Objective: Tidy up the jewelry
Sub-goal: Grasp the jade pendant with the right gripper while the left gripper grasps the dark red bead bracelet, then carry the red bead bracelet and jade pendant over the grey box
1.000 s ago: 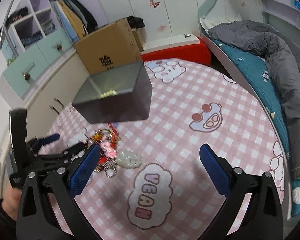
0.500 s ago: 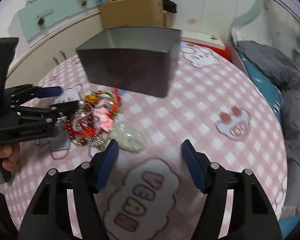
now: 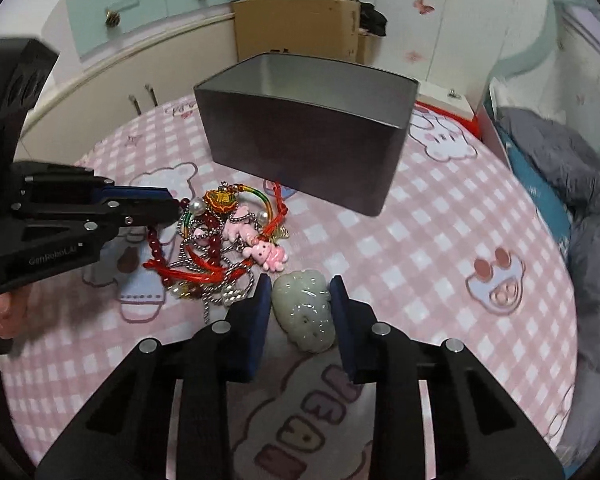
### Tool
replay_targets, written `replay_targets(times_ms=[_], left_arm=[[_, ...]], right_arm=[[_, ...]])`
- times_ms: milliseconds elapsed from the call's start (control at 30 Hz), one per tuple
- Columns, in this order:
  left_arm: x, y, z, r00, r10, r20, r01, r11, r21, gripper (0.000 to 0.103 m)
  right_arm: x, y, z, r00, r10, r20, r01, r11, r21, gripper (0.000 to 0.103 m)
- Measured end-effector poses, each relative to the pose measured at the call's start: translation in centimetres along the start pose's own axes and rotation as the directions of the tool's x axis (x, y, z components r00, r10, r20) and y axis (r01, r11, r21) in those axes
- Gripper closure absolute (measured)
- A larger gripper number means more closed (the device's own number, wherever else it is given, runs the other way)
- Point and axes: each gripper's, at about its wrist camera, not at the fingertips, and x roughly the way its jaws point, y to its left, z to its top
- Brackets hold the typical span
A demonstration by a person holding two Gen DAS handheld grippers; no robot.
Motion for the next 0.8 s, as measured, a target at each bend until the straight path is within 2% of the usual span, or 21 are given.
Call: replay_targets(times_ms=[133, 300, 667, 800], left_arm=[[-2.4, -0.2, 0.4, 0.997, -0.056, 0.048, 0.056, 0.998, -0.002, 0.095], [-6.2, -1.3, 1.9, 0.983, -0.135, 0.128, 0.134, 0.991, 0.018, 0.095], [-11.8, -1.7, 4.7, 0.949, -0.186, 0.254, 0.177, 0.982, 0.06, 0.095], [-12.9, -1.8, 4.7, 0.942, -0.185, 0.281, 0.169, 0.982, 0.082, 0.095]], right_arm=[[-1.2, -0.5, -0.5, 1.0, 0.0, 0.028, -0.001, 0.998, 0.055, 0.075], [-3.2, -0.9, -0.3, 0.997, 0.01, 0.077, -0.018, 0.995, 0.095, 0.075], [-6.6, -0.4, 1.6, 0.983, 0.038, 0.179, -0.056, 0.994, 0.096, 0.075], [-6.1, -0.1, 1.5, 0.985, 0.051, 0.163, -0.066, 0.994, 0.089, 0.075]])
